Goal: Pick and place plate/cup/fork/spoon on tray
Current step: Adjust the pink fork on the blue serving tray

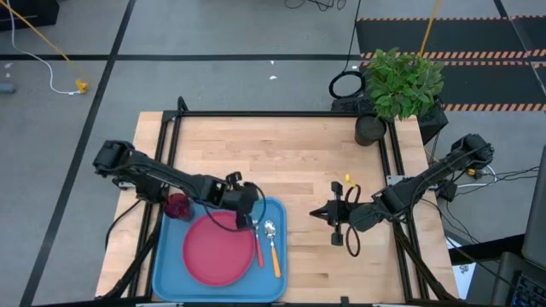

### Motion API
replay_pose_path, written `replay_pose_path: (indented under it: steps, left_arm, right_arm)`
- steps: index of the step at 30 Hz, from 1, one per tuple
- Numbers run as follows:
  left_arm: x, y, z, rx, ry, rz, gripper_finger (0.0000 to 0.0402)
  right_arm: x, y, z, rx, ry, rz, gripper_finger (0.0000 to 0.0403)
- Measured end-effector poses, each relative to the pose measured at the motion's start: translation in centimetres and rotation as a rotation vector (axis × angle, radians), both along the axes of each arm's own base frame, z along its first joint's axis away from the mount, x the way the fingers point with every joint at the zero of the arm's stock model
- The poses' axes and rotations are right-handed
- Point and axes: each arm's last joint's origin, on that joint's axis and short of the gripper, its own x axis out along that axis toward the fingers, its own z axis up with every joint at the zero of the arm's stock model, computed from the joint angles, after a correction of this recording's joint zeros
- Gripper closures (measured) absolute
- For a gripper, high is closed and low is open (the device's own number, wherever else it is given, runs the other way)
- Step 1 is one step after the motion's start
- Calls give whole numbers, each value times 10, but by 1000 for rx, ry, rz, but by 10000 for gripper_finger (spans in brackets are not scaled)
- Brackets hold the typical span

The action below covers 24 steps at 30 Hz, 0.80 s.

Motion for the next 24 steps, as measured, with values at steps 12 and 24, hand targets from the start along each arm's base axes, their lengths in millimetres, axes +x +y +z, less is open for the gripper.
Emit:
replay_pose_path:
  steps: [12,24]
  left_arm:
    - [8,-5,-43,-27,176,-37,398]
    - [13,-15,-42,-63,119,-107,396]
  right_arm:
    - [0,0,0,2,0,4,403]
    - [0,1,0,3,1,7,403]
